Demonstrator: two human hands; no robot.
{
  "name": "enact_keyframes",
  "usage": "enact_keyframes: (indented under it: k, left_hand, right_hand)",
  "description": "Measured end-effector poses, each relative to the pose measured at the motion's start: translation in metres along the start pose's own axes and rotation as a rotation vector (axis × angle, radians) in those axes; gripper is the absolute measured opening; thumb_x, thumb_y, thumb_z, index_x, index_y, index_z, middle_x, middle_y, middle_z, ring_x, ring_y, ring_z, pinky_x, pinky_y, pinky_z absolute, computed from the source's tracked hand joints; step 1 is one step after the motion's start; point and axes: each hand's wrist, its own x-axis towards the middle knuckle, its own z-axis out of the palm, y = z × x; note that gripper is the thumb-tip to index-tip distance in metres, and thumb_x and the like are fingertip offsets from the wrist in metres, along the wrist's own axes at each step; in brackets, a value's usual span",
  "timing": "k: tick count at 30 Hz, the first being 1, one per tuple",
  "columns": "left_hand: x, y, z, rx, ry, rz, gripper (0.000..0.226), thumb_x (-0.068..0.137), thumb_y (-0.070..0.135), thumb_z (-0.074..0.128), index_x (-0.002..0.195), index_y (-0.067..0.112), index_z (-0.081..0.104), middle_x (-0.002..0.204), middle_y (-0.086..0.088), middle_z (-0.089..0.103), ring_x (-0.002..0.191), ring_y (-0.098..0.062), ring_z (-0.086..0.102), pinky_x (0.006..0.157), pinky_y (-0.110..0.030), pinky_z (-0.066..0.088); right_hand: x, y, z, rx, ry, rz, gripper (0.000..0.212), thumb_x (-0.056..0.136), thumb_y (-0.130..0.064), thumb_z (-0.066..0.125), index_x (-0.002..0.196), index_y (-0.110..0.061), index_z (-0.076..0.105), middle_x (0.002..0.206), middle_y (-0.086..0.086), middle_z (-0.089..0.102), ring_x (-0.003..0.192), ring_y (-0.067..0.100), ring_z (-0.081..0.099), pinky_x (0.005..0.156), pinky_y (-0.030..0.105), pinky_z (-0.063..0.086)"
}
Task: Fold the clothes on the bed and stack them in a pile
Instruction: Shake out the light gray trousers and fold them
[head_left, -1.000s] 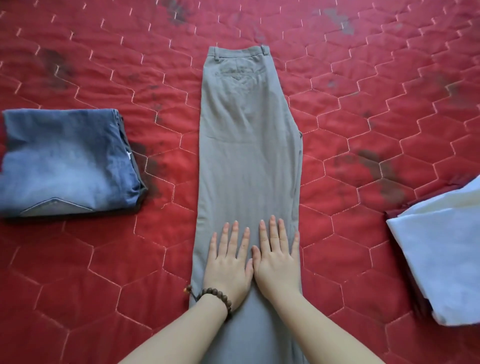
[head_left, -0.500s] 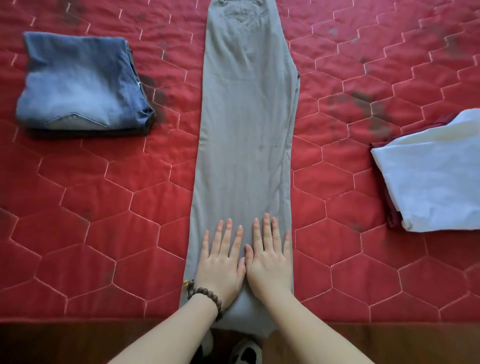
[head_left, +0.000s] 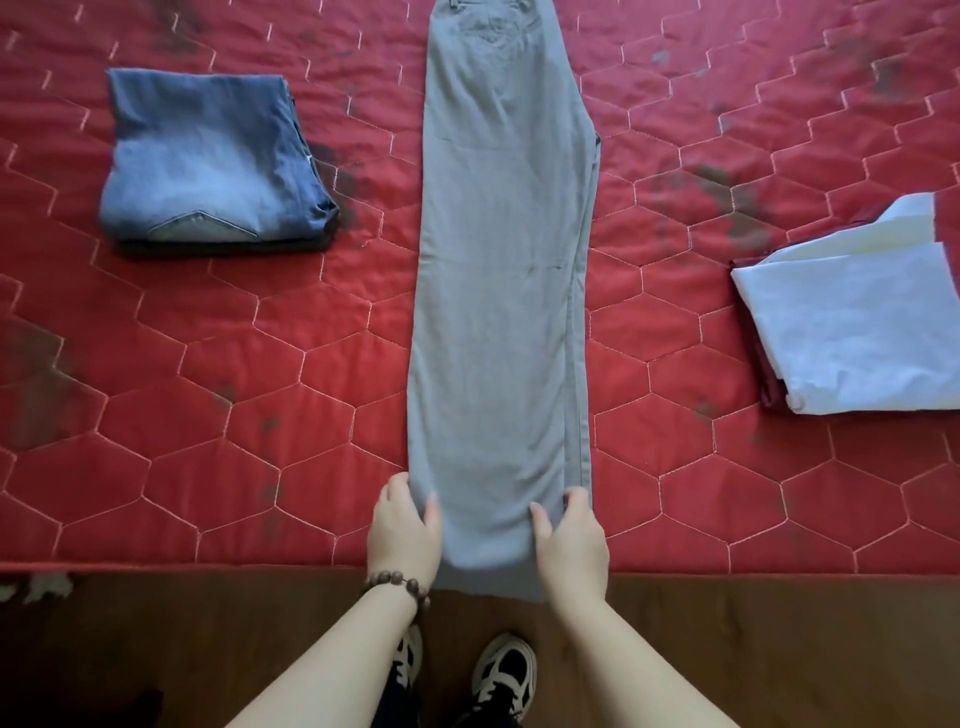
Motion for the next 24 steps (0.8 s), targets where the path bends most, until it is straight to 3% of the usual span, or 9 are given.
enact_keyframes:
  k: [2,4,7,11,15,17,24]
  left_hand:
    - [-0.003,-0.001,-0.001,-0.008,-0.005,-0.023,0.026,0.093,0.026,0.056,0.111,0.007,0.052,0.103,-0.011,0.064,0.094,-0.030,0.061,0.079,-0.038,0.050]
    - [-0.007,-0.002,-0.003,-0.051,0.015,-0.035,0.021,0.092,0.029,0.057,0.101,0.010,0.051,0.085,-0.008,0.065,0.079,-0.029,0.062,0.071,-0.039,0.051]
    - [-0.008,-0.005,-0.004,-0.147,-0.012,-0.048,0.029,0.088,0.033,0.061,0.077,0.009,0.050,0.065,-0.006,0.060,0.062,-0.025,0.055,0.060,-0.037,0.046]
    - [-0.003,-0.011,-0.004,-0.227,-0.142,-0.101,0.043,0.085,0.037,0.064,0.070,-0.001,0.054,0.061,-0.008,0.055,0.059,-0.025,0.047,0.058,-0.033,0.041]
    - [-0.002,-0.015,-0.004,-0.241,-0.145,-0.118,0.045,0.080,0.031,0.072,0.056,0.011,0.040,0.056,-0.004,0.033,0.056,-0.017,0.029,0.050,-0.030,0.026]
    - [-0.004,-0.018,-0.005,-0.264,-0.125,-0.095,0.050,0.077,0.030,0.075,0.054,0.014,0.034,0.056,-0.001,0.027,0.056,-0.015,0.024,0.048,-0.026,0.019]
    - [-0.011,-0.022,-0.001,-0.171,-0.067,-0.130,0.047,0.074,0.033,0.077,0.050,0.014,0.042,0.048,0.004,0.036,0.050,-0.016,0.033,0.047,-0.025,0.029]
  right_hand:
    - [-0.002,0.000,0.000,0.035,0.004,0.026,0.026,0.096,-0.034,0.052,0.083,-0.013,0.047,0.089,0.010,0.059,0.085,0.031,0.056,0.073,0.039,0.043]
    - [-0.003,0.002,-0.001,0.045,0.050,0.028,0.035,0.098,-0.031,0.049,0.069,-0.013,0.039,0.082,0.008,0.052,0.081,0.030,0.050,0.069,0.039,0.038]
    - [-0.004,0.005,-0.002,0.064,0.080,0.046,0.035,0.100,-0.028,0.044,0.069,-0.012,0.040,0.081,0.007,0.049,0.078,0.029,0.047,0.066,0.037,0.032]
    - [-0.006,0.008,-0.005,0.217,0.078,0.094,0.036,0.101,-0.026,0.041,0.067,-0.016,0.033,0.064,0.005,0.049,0.062,0.025,0.043,0.055,0.038,0.028]
    - [-0.004,0.013,-0.010,0.250,0.116,0.072,0.035,0.102,-0.024,0.040,0.068,-0.015,0.034,0.061,0.003,0.046,0.056,0.015,0.040,0.049,0.024,0.027]
    - [-0.002,0.016,-0.011,0.259,0.145,0.078,0.036,0.102,-0.024,0.039,0.067,-0.015,0.034,0.059,0.002,0.045,0.055,0.014,0.038,0.048,0.024,0.026]
    - [0.002,0.026,-0.005,0.188,0.098,0.250,0.033,0.100,-0.025,0.043,0.075,-0.005,0.045,0.065,0.006,0.050,0.063,0.026,0.042,0.052,0.034,0.028]
